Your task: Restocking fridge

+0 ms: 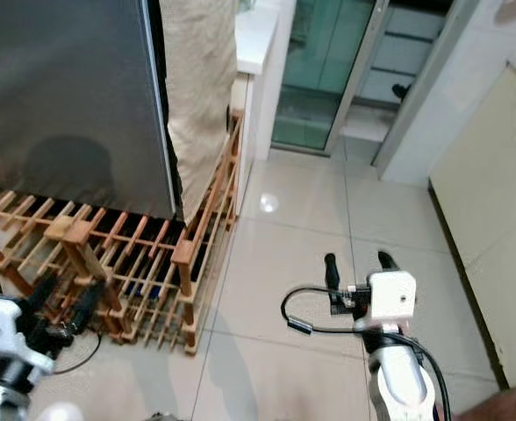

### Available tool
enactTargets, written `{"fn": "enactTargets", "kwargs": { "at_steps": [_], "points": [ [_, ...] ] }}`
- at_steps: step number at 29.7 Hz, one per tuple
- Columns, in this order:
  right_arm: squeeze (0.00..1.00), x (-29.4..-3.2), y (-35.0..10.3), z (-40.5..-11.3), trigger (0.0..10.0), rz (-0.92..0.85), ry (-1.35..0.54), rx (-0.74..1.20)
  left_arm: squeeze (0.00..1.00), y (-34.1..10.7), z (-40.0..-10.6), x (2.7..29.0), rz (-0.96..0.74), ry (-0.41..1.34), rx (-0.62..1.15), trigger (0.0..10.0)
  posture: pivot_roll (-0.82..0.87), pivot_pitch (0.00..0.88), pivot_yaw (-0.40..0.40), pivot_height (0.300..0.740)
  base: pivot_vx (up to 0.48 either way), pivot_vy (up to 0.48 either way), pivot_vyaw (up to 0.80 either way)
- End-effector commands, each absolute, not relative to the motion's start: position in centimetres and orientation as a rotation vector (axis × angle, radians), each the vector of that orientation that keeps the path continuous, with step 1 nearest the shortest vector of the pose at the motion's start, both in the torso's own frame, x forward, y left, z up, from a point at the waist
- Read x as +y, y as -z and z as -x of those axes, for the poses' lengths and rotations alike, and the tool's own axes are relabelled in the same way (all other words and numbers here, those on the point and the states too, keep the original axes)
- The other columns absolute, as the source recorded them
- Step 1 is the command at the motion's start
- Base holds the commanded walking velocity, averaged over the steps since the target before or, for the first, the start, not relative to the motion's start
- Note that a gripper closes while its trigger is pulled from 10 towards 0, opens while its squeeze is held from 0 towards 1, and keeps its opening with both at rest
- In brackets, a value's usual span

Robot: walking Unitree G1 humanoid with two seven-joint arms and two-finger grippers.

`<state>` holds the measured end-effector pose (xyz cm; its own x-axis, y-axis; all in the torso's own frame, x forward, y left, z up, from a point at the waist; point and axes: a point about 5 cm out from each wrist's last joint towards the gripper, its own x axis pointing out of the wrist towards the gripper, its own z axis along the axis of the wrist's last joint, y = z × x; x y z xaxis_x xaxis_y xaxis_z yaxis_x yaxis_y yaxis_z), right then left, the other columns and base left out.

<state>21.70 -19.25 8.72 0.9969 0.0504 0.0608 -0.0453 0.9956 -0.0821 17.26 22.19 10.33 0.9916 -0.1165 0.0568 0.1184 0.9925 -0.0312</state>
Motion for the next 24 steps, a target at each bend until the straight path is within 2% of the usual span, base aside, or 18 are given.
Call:
{"fn": "enactTargets", "kwargs": {
  "at_steps": [1, 3, 13, 15, 24],
  "points": [
    [0.25, -19.5, -8.6, -22.0, 10.0, 0.083, -0.037, -0.043, 0.00, -11.1, -18.7, 20.8, 0.063, 0.150, -0.094, 10.0, -0.08, 0.000, -0.053, 0.740, 0.480, 0.000, 0.00],
    [0.25, -20.3, -8.5, -21.2, 10.0, 0.089, -0.043, -0.043, 0.00, -11.9, -20.0, 19.5, 0.072, 0.163, -0.128, 10.0, -0.08, 0.000, -0.058, 0.740, 0.480, 0.000, 0.00],
    [0.25, -20.9, -9.0, -20.9, 10.0, 0.113, -0.052, -0.053, 0.00, -13.9, -21.0, 17.7, 0.062, 0.193, -0.214, 10.0, -0.08, 0.000, -0.073, 0.740, 0.469, 0.000, 0.00],
    [0.25, -19.9, -8.7, -22.9, 10.0, 0.108, -0.068, -0.052, 0.00, -14.4, -21.7, 17.7, 0.053, 0.206, -0.233, 10.0, -0.07, 0.000, -0.075, 0.740, 0.000, 0.000, 0.00],
    [0.25, -18.7, -9.3, -24.9, 10.0, 0.109, -0.100, -0.062, 0.00, -15.0, -23.6, 16.9, 0.034, 0.224, -0.229, 10.0, -0.08, 0.000, -0.074, 0.740, 0.000, 0.000, 0.00]
  ]
}}
